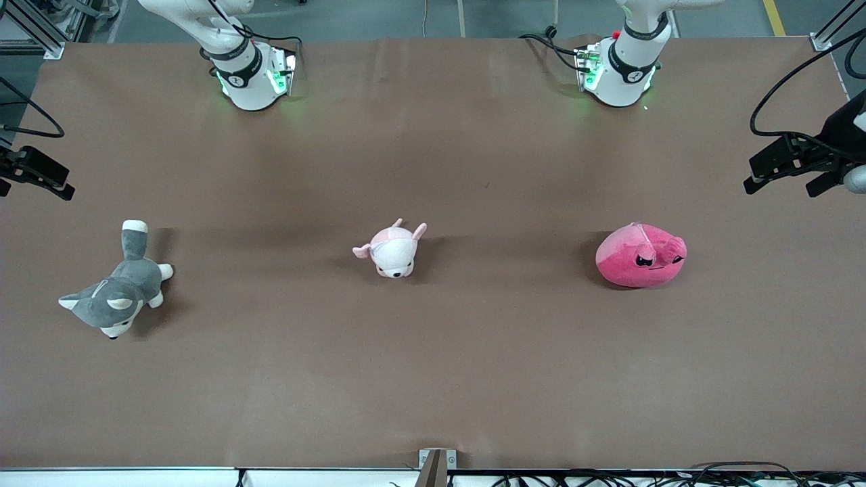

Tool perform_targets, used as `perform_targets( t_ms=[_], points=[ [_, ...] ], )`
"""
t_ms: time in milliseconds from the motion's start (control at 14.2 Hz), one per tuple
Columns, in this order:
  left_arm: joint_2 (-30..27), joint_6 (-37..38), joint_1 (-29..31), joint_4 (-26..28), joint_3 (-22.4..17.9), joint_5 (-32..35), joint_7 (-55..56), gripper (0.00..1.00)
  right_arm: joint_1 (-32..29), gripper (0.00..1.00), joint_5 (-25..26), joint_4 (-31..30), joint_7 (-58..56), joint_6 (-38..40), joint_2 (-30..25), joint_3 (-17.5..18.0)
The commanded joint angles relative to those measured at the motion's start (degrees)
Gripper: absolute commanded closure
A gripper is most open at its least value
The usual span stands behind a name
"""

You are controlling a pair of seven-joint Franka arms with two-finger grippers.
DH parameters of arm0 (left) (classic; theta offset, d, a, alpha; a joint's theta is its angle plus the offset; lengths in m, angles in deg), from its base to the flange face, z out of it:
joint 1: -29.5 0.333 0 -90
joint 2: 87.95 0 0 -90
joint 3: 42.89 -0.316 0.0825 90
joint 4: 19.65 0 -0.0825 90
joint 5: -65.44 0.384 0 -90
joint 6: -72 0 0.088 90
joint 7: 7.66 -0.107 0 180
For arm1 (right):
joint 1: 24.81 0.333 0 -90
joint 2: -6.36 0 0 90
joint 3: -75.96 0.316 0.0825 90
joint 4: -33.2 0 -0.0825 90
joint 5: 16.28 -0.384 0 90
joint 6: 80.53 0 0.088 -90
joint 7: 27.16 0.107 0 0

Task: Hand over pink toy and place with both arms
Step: 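Reach the left gripper toward the pink plush toy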

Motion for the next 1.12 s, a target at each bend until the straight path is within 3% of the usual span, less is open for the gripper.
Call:
perform_targets(
  t_ms=[0, 351, 702, 1053],
  points=[
    [-0.07, 1.42, 0.00, -1.06, -0.26, 0.99, -0.79, 0.00, 0.52, 0.00, -0.96, 0.06, -0.60, 0.10, -0.24, -0.54],
    [0.71, 1.33, 1.74, -0.36, -0.44, 0.90, -0.44, 0.00, 0.52, 0.00, -1.05, 0.06, -0.34, -0.07, -0.33, -0.54],
    [9.57, 5.54, 1.32, 0.26, -0.17, 0.29, 0.34, 0.00, 0.43, 0.00, -1.05, 0.06, -0.25, -0.07, -0.24, -0.54],
    [17.75, 2.92, 1.32, 1.14, -0.17, 0.90, 0.35, 0.00, 0.43, 0.00, -1.05, 0.06, -0.34, -0.07, -0.33, -0.54]
  ],
)
